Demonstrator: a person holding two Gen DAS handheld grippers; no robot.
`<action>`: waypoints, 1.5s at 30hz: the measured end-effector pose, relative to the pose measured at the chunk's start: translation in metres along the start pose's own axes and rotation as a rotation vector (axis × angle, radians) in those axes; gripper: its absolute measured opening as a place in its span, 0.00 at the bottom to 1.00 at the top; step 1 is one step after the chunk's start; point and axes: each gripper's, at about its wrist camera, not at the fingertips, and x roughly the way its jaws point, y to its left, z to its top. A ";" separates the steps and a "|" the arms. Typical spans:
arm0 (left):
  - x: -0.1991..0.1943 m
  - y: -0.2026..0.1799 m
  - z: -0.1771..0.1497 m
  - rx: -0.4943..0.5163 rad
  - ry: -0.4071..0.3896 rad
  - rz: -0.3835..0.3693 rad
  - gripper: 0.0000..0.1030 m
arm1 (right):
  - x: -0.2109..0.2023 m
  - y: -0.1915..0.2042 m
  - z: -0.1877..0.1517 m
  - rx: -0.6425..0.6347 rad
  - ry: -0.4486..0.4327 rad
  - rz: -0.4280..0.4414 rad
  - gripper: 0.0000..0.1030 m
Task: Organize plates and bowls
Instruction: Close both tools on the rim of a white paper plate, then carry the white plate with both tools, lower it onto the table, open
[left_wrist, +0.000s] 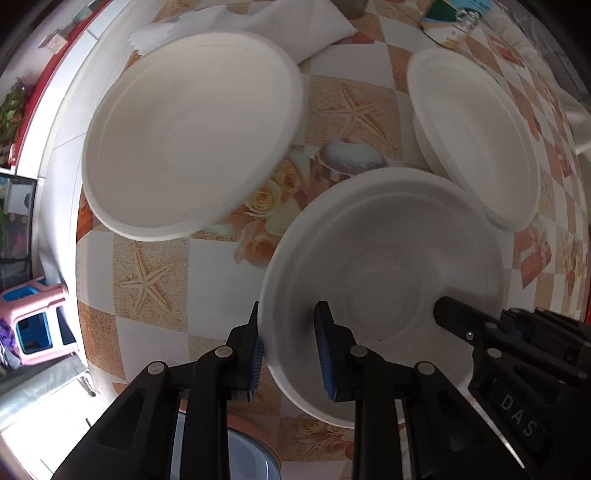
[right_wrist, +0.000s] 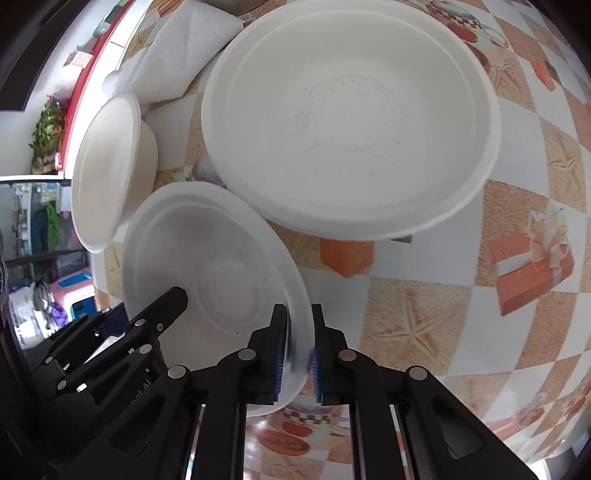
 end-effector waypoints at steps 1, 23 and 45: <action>0.000 -0.005 -0.002 0.009 0.002 -0.010 0.27 | -0.005 -0.005 -0.002 -0.012 -0.005 -0.014 0.13; 0.012 -0.170 -0.153 0.411 0.103 -0.041 0.37 | -0.009 -0.072 -0.146 -0.014 0.077 -0.138 0.16; -0.018 -0.153 -0.179 0.445 0.067 -0.071 0.78 | -0.051 -0.126 -0.173 0.058 0.010 -0.131 0.90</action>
